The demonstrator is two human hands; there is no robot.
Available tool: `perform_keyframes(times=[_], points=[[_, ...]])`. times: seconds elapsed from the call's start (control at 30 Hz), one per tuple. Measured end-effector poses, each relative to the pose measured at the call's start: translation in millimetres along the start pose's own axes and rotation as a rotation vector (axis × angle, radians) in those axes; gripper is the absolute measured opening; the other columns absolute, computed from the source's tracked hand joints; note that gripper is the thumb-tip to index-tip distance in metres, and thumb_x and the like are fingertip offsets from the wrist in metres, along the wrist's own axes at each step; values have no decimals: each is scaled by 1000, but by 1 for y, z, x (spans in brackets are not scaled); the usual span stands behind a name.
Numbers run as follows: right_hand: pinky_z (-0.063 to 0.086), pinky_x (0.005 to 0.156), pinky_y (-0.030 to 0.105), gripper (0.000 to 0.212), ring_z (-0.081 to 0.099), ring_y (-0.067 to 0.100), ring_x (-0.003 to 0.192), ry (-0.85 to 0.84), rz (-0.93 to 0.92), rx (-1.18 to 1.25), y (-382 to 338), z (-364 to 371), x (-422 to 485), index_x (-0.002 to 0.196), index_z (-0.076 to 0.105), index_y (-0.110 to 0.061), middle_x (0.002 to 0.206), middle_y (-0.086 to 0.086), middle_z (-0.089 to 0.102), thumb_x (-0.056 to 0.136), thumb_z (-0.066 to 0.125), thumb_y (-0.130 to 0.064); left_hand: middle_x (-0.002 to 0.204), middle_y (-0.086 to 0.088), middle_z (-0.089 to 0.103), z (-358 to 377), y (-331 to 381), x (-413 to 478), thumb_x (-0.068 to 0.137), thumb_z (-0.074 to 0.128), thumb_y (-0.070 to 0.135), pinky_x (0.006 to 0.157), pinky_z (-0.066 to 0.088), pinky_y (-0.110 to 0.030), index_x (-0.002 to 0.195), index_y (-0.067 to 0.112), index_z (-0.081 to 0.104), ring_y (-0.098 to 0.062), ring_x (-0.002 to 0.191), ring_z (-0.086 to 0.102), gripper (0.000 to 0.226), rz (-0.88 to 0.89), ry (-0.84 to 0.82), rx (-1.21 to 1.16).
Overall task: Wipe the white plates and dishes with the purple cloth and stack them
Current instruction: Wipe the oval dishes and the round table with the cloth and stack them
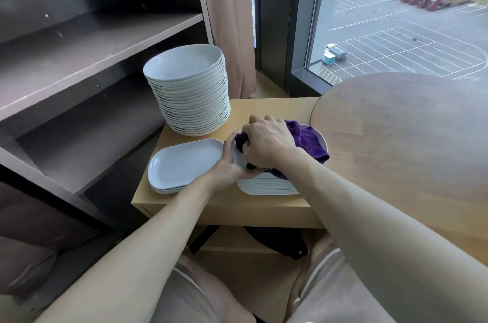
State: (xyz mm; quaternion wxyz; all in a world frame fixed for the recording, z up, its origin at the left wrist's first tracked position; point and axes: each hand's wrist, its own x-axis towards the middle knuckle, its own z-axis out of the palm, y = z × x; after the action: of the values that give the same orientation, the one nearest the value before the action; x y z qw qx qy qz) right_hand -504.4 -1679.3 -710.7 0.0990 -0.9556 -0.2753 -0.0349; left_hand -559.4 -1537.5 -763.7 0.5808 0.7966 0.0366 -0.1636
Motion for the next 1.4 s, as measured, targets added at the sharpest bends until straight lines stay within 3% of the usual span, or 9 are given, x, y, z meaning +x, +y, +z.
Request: perform_keyframes(times=[0.13,0.3,0.4,0.57,0.8,0.93,1.0,1.23,1.4], points=[[33,75,36,13,49,24,93,-83,-28,72,-4,-5,-7,85,62,-21,94,-6,48,89,52,-30,156,5,35,2,4,-4,89,75,0,109,38,-19,161,35,-5,-13,139,39,113,6,6,6],[36,75,35,22,50,24,93,-150,10,86,-1,-12,-15,91,69,-18,99,-2,53,91,53,-33,150,5,40,0,5,-4,85,79,6,115,35,-30,161,37,-4,-15,137,43,117,-14,-4,-5],[38,71,35,21,53,24,89,-160,60,99,0,-16,-21,89,69,-17,92,-3,51,90,53,-31,146,6,45,-1,2,-3,84,82,11,108,39,-25,160,42,0,-13,132,49,116,-13,6,-25],[39,66,35,20,55,24,83,-148,99,20,12,-21,-42,78,62,-20,81,-6,49,90,51,-32,137,25,35,-3,-2,-2,86,82,16,91,39,-15,158,51,8,-3,124,44,110,-14,-3,-69],[35,76,39,20,51,28,91,-80,236,-143,51,-28,-65,80,60,-19,94,-2,55,90,47,-30,159,10,25,-2,0,-4,69,84,32,124,28,-41,157,53,10,-20,143,36,116,-24,9,-49],[33,80,41,20,50,31,100,-34,312,-221,62,-20,-61,87,60,-17,99,3,52,92,46,-30,160,7,26,-3,1,-4,67,84,33,125,27,-42,158,51,10,-19,144,36,119,-30,3,-42],[32,79,42,17,48,31,95,6,328,-267,62,-14,-52,85,56,-18,102,6,55,92,46,-29,160,6,27,-4,1,-4,69,85,32,124,28,-41,158,49,8,-20,143,36,119,-33,-7,-32],[37,83,46,29,52,33,97,82,258,-314,46,-3,-20,103,66,-15,109,10,57,88,45,-29,159,7,20,-12,-5,4,89,81,27,110,30,-27,158,50,-5,-20,141,36,113,-46,-90,64],[37,88,51,30,50,33,97,85,167,-254,13,6,-8,103,66,-15,109,11,56,87,47,-33,157,4,29,-14,-2,3,82,85,37,118,34,-34,157,52,-9,-19,139,42,121,-50,-118,86]])
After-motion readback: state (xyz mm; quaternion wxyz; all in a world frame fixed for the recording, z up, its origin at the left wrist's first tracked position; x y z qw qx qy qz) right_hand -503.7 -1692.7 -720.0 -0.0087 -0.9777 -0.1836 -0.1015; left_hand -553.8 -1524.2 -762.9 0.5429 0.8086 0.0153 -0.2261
